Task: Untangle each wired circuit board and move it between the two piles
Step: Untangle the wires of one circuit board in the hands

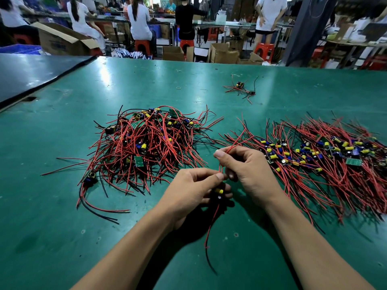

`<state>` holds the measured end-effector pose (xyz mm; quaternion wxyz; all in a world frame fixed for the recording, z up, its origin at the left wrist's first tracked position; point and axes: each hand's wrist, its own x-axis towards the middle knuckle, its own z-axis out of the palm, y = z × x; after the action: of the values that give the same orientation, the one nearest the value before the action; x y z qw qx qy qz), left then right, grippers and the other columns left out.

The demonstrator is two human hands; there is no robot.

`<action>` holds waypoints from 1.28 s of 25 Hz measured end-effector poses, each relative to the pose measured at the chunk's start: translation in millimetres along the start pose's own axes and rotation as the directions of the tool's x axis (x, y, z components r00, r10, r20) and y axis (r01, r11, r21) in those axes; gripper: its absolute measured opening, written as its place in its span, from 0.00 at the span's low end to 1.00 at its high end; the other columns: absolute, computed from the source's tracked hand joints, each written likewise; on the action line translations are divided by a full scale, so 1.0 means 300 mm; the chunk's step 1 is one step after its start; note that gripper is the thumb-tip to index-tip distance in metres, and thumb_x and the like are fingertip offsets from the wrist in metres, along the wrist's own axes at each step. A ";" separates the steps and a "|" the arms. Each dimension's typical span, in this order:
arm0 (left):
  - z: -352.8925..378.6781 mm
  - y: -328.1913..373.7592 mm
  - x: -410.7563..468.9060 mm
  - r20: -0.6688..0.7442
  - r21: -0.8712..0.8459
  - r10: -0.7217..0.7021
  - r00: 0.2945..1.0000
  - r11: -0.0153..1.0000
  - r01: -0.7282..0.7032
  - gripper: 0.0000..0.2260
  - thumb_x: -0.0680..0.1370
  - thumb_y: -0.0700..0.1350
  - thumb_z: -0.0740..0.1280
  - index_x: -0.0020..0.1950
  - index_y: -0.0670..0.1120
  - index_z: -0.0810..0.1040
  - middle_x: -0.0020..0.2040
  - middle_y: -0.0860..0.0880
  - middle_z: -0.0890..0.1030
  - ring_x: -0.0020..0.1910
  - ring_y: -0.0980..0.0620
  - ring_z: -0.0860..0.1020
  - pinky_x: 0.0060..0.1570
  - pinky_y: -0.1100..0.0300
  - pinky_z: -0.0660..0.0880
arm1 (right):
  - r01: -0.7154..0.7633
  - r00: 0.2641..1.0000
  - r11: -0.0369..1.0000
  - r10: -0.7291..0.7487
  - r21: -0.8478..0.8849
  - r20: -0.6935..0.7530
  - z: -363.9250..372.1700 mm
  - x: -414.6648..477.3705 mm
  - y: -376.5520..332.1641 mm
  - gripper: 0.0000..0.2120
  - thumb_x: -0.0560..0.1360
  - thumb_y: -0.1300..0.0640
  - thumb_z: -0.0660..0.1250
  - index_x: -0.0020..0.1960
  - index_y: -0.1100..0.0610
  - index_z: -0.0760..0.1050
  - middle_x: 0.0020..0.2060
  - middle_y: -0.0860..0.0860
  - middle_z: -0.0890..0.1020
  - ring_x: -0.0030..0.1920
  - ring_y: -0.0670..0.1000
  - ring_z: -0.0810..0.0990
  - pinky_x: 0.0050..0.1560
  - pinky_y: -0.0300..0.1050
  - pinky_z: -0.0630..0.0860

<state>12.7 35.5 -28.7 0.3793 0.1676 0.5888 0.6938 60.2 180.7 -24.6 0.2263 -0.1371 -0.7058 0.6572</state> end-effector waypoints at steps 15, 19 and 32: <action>-0.004 -0.005 0.001 0.020 -0.018 0.027 0.999 0.999 -0.027 0.04 0.79 0.35 0.66 0.47 0.35 0.79 0.35 0.42 0.82 0.31 0.48 0.82 0.33 0.59 0.81 | 0.092 0.993 0.937 -0.112 -0.337 -0.039 -0.022 0.017 0.024 0.11 0.75 0.52 0.74 0.42 0.59 0.86 0.30 0.40 0.82 0.32 0.38 0.76 0.38 0.30 0.69; -0.008 -0.003 0.002 0.028 -0.017 0.044 0.999 0.999 -0.043 0.04 0.78 0.36 0.66 0.47 0.35 0.79 0.36 0.42 0.82 0.31 0.48 0.82 0.33 0.60 0.80 | 0.148 0.971 0.929 -0.203 -0.340 -0.129 -0.027 0.023 0.042 0.15 0.76 0.48 0.73 0.39 0.58 0.84 0.20 0.38 0.72 0.24 0.40 0.69 0.29 0.30 0.63; 0.011 -0.008 0.004 -0.060 0.028 0.078 0.995 0.997 -0.076 0.06 0.79 0.34 0.65 0.43 0.37 0.79 0.32 0.41 0.80 0.28 0.46 0.81 0.31 0.58 0.79 | -0.301 0.939 0.893 0.340 0.334 -0.062 -0.015 0.040 0.009 0.22 0.78 0.44 0.67 0.34 0.60 0.77 0.24 0.47 0.65 0.19 0.44 0.61 0.21 0.35 0.60</action>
<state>15.1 38.7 -30.4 0.3318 0.1737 0.6022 0.7050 51.7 190.7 -25.4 0.1757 -0.2520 -0.5428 0.7817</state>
